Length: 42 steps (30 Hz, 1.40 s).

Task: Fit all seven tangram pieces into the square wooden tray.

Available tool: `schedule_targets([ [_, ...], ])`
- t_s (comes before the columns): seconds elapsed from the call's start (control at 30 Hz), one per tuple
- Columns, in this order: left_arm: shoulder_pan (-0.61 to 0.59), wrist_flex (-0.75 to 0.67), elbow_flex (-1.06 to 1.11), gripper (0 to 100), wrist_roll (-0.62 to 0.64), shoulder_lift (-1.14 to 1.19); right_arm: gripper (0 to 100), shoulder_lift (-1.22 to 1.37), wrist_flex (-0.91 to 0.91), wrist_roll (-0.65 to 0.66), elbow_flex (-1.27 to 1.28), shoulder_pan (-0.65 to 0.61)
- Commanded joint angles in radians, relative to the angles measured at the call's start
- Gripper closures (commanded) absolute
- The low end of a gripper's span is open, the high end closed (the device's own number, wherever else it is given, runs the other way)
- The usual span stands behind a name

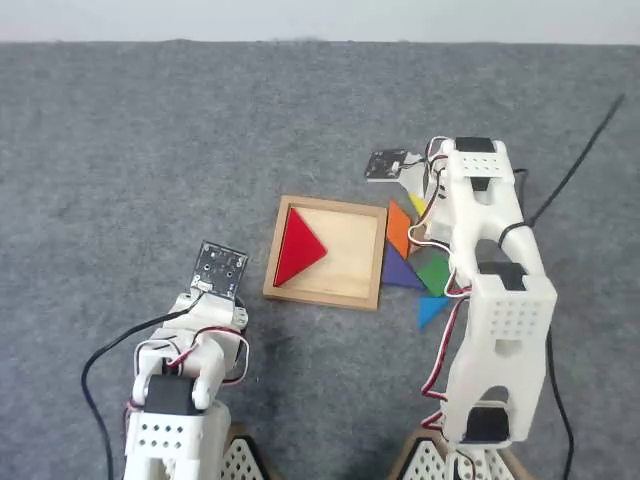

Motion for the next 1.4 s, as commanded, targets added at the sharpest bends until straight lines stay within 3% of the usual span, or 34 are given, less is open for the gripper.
schedule_targets([
  [0.0,-0.003,0.005,-0.007,99,0.008,-0.012,65.8,-0.007,0.028,0.009,-0.015,-0.001],
  [0.17,-0.003,0.005,-0.007,99,0.008,-0.012,73.1,0.001,0.038,-0.017,-0.015,-0.001],
  [0.53,-0.003,0.005,-0.007,99,0.008,-0.012,73.1,-0.008,0.036,-0.488,-0.017,0.033],
  [0.8,-0.003,0.005,-0.007,99,0.008,-0.012,73.1,-0.025,0.028,-0.710,-0.025,0.136],
  [0.9,-0.003,0.005,-0.007,99,0.008,-0.012,72.0,-0.064,0.028,-0.732,-0.031,0.133],
  [1.1,-0.003,0.005,-0.007,99,0.008,-0.012,58.9,-0.147,0.041,-0.738,-0.026,0.031],
  [1.37,-0.003,0.005,-0.007,99,0.008,-0.012,58.9,-0.174,0.058,-0.755,-0.031,-0.065],
])
